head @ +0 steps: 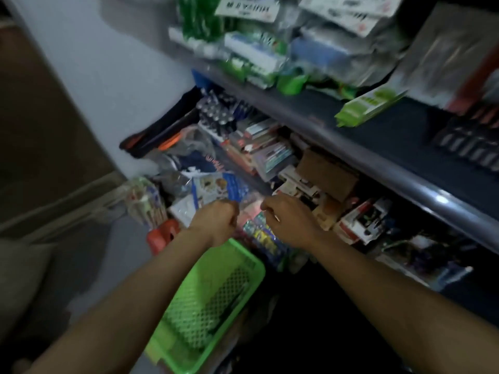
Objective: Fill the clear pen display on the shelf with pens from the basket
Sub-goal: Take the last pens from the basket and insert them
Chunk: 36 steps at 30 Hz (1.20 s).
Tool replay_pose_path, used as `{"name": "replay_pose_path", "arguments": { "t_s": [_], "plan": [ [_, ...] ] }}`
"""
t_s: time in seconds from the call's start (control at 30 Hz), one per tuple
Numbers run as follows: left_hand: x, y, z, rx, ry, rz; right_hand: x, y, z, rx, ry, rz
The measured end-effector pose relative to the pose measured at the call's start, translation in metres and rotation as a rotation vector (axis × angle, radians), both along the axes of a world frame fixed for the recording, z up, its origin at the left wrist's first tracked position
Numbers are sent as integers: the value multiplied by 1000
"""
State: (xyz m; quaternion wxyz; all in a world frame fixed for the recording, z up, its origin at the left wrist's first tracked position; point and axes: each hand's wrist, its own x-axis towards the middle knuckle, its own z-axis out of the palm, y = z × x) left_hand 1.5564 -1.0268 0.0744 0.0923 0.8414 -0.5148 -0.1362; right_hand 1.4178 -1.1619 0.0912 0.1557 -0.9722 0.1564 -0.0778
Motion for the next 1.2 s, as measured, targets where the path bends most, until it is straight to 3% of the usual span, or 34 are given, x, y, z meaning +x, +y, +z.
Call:
{"name": "replay_pose_path", "arguments": {
  "t_s": [0.33, 0.5, 0.77, 0.97, 1.2],
  "plan": [
    [-45, 60, -134, 282, 328, 94, 2, 40, -66, 113, 202, 138],
    [-60, 67, -162, 377, 407, 85, -1, 41, -81, 123, 172, 127],
    [-50, 68, -177, 328, 506, 147, -1, 38, -95, 123, 163, 138],
    [-48, 66, -182, 329, 499, 143, 1, 34, -98, 112, 149, 144],
    [-60, 54, -179, 373, 330, 154, -1, 33, -103, 88, 163, 138]
  ]
}}
